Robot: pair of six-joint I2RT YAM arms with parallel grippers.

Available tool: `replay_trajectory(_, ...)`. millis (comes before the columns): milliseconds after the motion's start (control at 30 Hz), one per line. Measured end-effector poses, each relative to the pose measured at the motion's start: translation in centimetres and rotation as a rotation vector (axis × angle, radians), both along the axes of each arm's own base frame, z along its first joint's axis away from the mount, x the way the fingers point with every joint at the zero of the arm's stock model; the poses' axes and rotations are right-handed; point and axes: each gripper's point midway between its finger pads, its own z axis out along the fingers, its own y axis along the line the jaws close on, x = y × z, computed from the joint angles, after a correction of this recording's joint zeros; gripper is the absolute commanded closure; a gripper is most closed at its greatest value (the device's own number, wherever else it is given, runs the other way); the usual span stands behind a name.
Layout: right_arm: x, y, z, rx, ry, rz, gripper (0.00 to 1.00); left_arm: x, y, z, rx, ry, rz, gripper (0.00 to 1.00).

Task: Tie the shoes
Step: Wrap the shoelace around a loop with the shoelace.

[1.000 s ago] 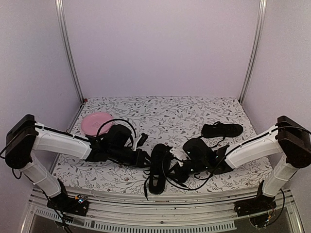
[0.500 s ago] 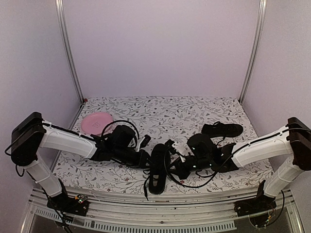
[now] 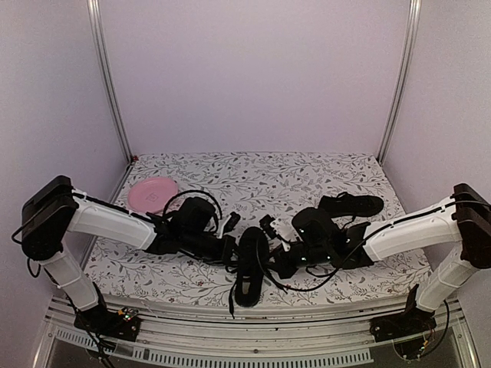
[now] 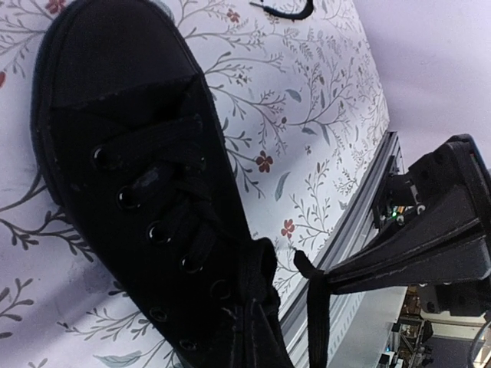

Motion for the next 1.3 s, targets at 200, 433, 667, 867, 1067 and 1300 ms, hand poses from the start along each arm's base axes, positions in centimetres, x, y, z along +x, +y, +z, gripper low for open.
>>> replay_trajectory(200,1.7,1.0,1.2,0.008,-0.013,-0.072,0.98,0.2,0.2,0.9,-0.030,-0.032,0.016,1.00)
replay_trajectory(433,2.7,2.0,0.5,-0.009,-0.003,-0.097,0.98,0.3,0.6,2.2,-0.066,-0.066,0.039,1.00)
replay_trajectory(667,2.9,2.6,0.2,-0.009,0.002,-0.091,0.98,0.1,0.9,2.0,-0.073,-0.060,0.048,1.00)
replay_trajectory(867,2.5,3.0,0.1,-0.006,0.012,-0.072,0.98,0.1,0.9,2.1,-0.085,-0.057,0.056,1.00)
replay_trajectory(1067,1.7,3.5,-0.9,-0.021,0.023,-0.050,0.98,0.1,0.9,2.1,-0.092,-0.054,0.060,1.00)
replay_trajectory(1300,1.8,4.3,-0.9,-0.009,0.017,-0.045,0.98,-0.2,0.8,2.1,-0.101,-0.049,0.049,1.00)
